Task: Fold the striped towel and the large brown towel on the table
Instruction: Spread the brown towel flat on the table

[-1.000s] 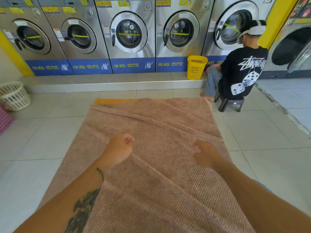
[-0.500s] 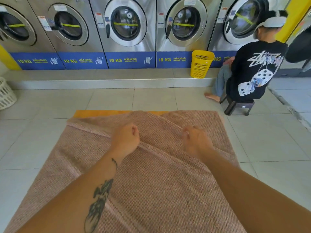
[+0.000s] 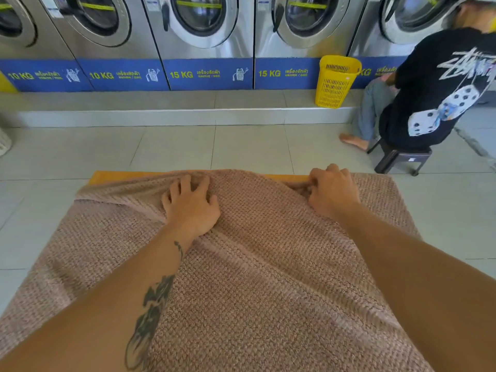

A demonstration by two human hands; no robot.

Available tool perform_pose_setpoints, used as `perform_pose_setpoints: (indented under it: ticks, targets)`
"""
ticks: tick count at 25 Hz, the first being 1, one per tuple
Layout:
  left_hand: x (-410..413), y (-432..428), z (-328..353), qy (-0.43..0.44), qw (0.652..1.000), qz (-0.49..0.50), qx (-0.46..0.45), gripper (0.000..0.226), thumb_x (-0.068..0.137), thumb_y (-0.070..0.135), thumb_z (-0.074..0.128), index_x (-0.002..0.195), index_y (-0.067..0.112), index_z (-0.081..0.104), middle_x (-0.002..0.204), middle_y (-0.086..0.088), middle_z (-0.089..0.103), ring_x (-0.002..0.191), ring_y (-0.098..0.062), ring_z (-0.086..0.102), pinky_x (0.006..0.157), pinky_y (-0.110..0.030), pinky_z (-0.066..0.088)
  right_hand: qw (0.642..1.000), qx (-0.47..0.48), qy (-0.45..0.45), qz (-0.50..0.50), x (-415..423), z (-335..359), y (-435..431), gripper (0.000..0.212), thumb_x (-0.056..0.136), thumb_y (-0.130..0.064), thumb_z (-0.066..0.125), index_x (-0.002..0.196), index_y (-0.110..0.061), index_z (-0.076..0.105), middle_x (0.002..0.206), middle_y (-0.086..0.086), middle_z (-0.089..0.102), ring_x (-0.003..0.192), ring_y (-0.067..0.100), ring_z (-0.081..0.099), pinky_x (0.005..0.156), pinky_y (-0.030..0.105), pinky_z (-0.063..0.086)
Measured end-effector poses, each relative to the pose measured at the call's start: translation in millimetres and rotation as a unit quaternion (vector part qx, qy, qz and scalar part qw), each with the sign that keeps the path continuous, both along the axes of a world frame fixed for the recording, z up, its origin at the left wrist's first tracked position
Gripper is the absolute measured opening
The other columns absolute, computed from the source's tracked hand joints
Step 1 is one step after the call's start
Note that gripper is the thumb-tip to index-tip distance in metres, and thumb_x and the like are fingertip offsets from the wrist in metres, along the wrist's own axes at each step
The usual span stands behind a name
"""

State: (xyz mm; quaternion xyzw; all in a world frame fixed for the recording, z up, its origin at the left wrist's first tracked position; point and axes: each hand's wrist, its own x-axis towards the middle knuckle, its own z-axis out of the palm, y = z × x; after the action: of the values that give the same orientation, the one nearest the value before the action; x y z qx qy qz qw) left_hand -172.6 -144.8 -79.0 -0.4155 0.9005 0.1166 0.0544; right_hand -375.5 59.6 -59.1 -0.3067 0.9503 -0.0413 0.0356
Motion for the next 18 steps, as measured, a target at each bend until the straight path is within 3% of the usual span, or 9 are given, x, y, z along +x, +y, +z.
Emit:
perform_pose_setpoints:
  ticks: [2,4,5,7,8,10,12,14,18]
  targets:
    - [-13,-11,10,0.049,0.995,-0.037,0.083,0.057,0.100,0.046,0.039,0.155,0.036,0.025,0.165,0.000,0.011,0.151,-0.025,0.008,0.122,-0.045,0.007,0.995,0.046,0.034,-0.083,-24,7,20,0.032,0.088,-0.028,0.058,0.119,-0.017,0.060,0.116,0.015,0.053,0.113,0.038,0.049,0.093,0.051,0.048]
    - [-25,-14,25,0.120,0.979,-0.062,0.150,0.053,0.101,0.033,0.047,0.152,0.031,0.034,0.162,0.003,0.020,0.148,-0.020,0.021,0.119,-0.034,0.014,0.985,0.024,0.038,-0.166,-43,17,35,0.037,0.087,-0.022,0.059,0.123,-0.013,0.058,0.122,0.018,0.051,0.116,0.042,0.047,0.096,0.054,0.045]
    - [-26,-13,30,0.163,0.973,-0.065,0.151,0.050,0.101,0.025,0.049,0.150,0.029,0.040,0.159,0.005,0.027,0.141,-0.014,0.033,0.116,-0.025,0.019,0.984,-0.011,0.044,-0.175,-43,22,36,0.038,0.086,-0.017,0.058,0.123,-0.012,0.056,0.124,0.020,0.049,0.118,0.042,0.045,0.097,0.055,0.044]
    - [-16,-3,38,0.247,0.962,-0.049,0.103,0.042,0.097,0.014,0.051,0.138,0.026,0.052,0.144,0.008,0.039,0.107,0.004,0.049,0.106,-0.011,0.030,0.989,-0.061,0.068,-0.118,-20,30,27,0.044,0.084,-0.014,0.057,0.128,-0.013,0.052,0.130,0.019,0.046,0.120,0.041,0.044,0.101,0.057,0.040]
    - [-4,1,35,0.282,0.957,-0.028,0.063,0.039,0.095,0.013,0.052,0.132,0.026,0.056,0.136,0.008,0.044,0.097,0.005,0.047,0.105,-0.017,0.038,0.992,-0.077,0.068,-0.071,-3,28,23,0.047,0.086,-0.017,0.056,0.132,-0.016,0.048,0.135,0.018,0.045,0.123,0.038,0.044,0.103,0.056,0.038]
    - [30,-2,22,0.291,0.956,0.039,0.006,0.034,0.092,0.017,0.052,0.124,0.028,0.059,0.127,0.006,0.047,0.105,-0.007,0.048,0.107,-0.040,0.041,0.997,-0.053,0.041,0.023,38,16,24,0.051,0.093,-0.034,0.049,0.142,-0.023,0.040,0.146,0.013,0.039,0.132,0.034,0.040,0.109,0.058,0.031]
    - [68,-12,7,0.166,0.984,0.054,-0.039,0.040,0.094,0.030,0.049,0.133,0.030,0.053,0.137,0.000,0.043,0.127,-0.024,0.042,0.113,-0.052,0.032,0.998,0.023,-0.018,0.056,60,-3,31,0.055,0.095,-0.052,0.036,0.147,-0.033,0.029,0.154,0.006,0.029,0.141,0.031,0.029,0.112,0.062,0.026]
    - [88,-20,-2,0.052,0.998,0.007,-0.039,0.049,0.097,0.041,0.043,0.145,0.031,0.041,0.152,-0.001,0.032,0.142,-0.027,0.025,0.120,-0.050,0.020,0.996,0.061,-0.052,0.044,56,-4,30,0.059,0.093,-0.056,0.035,0.148,-0.036,0.025,0.157,0.003,0.026,0.143,0.031,0.026,0.111,0.063,0.026]
    - [87,-9,25,0.136,0.990,0.010,0.031,0.040,0.094,0.029,0.051,0.135,0.029,0.054,0.144,0.003,0.043,0.133,-0.023,0.040,0.113,-0.049,0.033,0.995,0.066,-0.072,0.025,80,23,19,0.062,0.092,-0.047,0.048,0.149,-0.029,0.031,0.154,0.005,0.034,0.139,0.034,0.035,0.109,0.064,0.028]
